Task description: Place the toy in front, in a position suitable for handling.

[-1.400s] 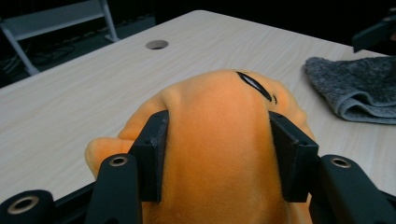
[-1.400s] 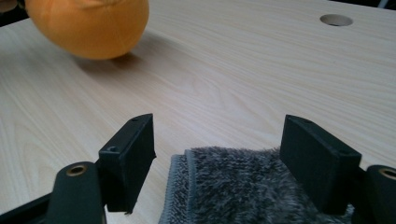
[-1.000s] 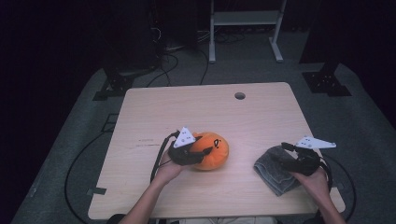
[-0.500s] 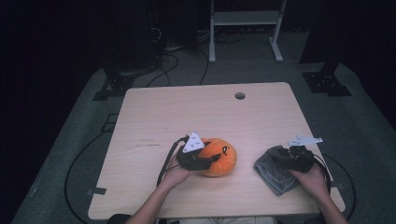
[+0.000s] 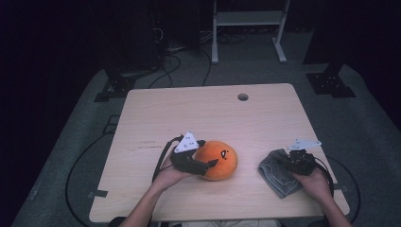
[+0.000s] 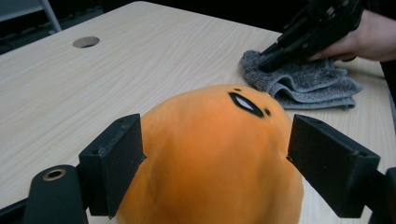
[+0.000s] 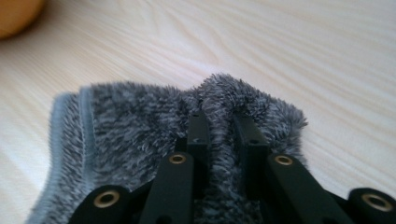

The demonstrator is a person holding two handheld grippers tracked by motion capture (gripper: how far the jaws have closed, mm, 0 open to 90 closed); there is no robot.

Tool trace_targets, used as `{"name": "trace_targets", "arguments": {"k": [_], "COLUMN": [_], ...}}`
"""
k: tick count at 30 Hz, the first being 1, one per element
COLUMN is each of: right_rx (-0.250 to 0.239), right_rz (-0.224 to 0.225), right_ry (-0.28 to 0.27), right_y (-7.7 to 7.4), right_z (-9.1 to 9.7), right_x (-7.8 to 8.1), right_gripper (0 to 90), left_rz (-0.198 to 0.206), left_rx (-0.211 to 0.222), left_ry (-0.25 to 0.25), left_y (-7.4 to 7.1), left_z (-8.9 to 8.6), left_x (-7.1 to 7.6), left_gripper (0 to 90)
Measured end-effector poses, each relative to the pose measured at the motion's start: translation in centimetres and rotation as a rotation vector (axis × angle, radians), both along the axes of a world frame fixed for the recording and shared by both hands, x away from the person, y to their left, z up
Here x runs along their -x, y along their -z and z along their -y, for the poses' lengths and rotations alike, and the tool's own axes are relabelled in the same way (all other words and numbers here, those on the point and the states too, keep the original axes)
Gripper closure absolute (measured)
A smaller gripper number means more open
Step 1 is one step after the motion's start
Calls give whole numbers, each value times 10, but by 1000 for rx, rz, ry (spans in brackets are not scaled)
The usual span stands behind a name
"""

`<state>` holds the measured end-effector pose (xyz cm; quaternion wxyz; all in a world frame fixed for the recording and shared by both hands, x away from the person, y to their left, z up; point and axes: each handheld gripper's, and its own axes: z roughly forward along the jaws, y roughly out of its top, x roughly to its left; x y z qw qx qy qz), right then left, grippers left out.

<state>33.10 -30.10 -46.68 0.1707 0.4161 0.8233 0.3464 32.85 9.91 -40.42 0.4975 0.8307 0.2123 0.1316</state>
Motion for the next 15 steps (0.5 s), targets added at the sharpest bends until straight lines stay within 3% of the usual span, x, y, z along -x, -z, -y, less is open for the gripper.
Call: {"name": "trace_targets", "arguments": {"k": [4,5,7,9,12,14,15], "right_rx": [-54,-103,-154,-198,-237,-240,-237], "right_rz": [41,83,125,163,216,224,253], "right_ry": [-33,-71,-119,-177,-271,-296,-349], "right_y": [-10,-20,-29,-39,-52,-54,-60], "right_z": [1,-2,-8,-18,-41,-47,-66], "right_x": [7,16,22,29,37,39,43], "right_gripper": [794,796,798,799,799,799,800], "left_rz": [-11,-28,-47,-75,-60,-59,-57], "left_rx": [8,16,17,32,28,26,26], "left_ry": [10,17,15,22,6,-3,-19], "left_y": [3,9,12,19,20,20,20], "left_z": [-10,-15,-16,-13,-7,-4,0], "left_x": [-4,-7,-9,-8,-4,-3,-1], "left_gripper": [278,343,373,407,410,412,413]}}
